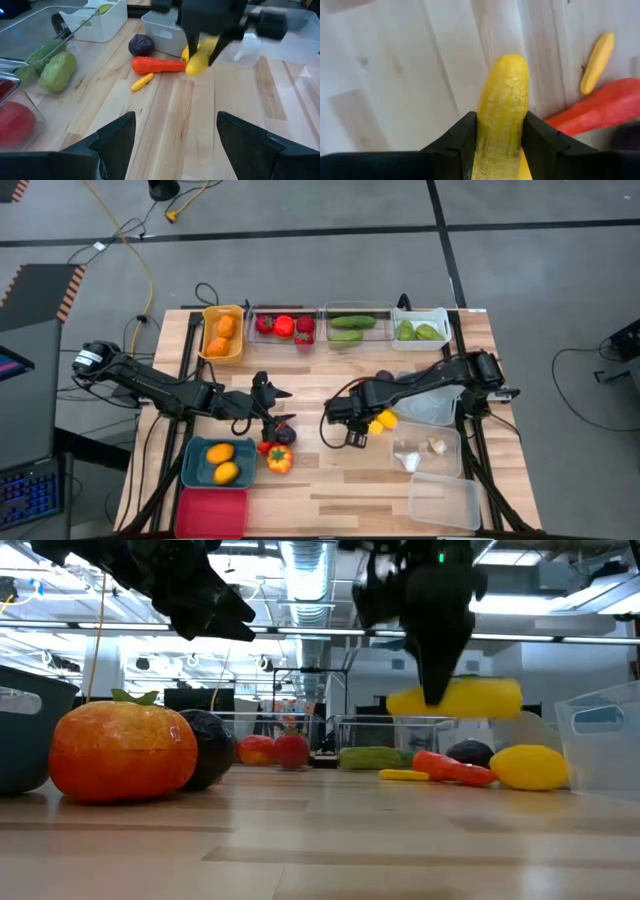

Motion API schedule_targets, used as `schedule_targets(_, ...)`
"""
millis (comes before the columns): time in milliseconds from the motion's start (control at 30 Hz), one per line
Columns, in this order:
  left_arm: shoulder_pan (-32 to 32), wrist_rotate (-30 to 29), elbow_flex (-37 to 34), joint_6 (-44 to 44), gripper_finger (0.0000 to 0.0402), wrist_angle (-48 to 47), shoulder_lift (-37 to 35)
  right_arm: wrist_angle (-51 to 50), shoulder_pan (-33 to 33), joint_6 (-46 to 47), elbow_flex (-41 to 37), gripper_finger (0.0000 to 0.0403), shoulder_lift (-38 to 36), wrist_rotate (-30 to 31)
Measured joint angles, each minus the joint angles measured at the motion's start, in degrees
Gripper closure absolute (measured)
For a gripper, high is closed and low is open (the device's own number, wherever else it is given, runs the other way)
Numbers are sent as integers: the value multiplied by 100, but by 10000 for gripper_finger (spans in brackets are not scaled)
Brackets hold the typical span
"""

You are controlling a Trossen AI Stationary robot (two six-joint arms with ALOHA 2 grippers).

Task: Sort produce into baskets
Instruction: Put the yellow corn into the gray bin

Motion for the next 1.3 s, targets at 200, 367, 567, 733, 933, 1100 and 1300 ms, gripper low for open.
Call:
schedule_targets(200, -2, 0, 0, 2, 135, -2, 0, -740, -9, -330, 667, 233, -90, 6)
schedule_targets(367, -2, 0, 0, 2, 135, -2, 0, -1434, -13, -344, 821, 232, -261, 8)
schedule_targets(567, 0, -2, 0, -4, 135, -9, 0, -1813, 22, -332, 712, 236, -636, 500)
schedule_targets(733, 0, -2, 2, -1, 135, -13, 0, -1856, 55, -328, 198, 236, -1177, 731)
schedule_targets(933, 0, -13, 2, 0, 135, -11, 0, -1865, 76, 87, -809, 236, -2023, 778)
schedule_targets(1100, -1, -15, 2, -125, 135, -13, 0, -1964, 76, 322, -1267, 236, -2564, 778)
schedule_targets(1300, -1, -15, 2, -251, 135, -32, 0, -2112, 76, 324, -1484, 236, -2899, 776)
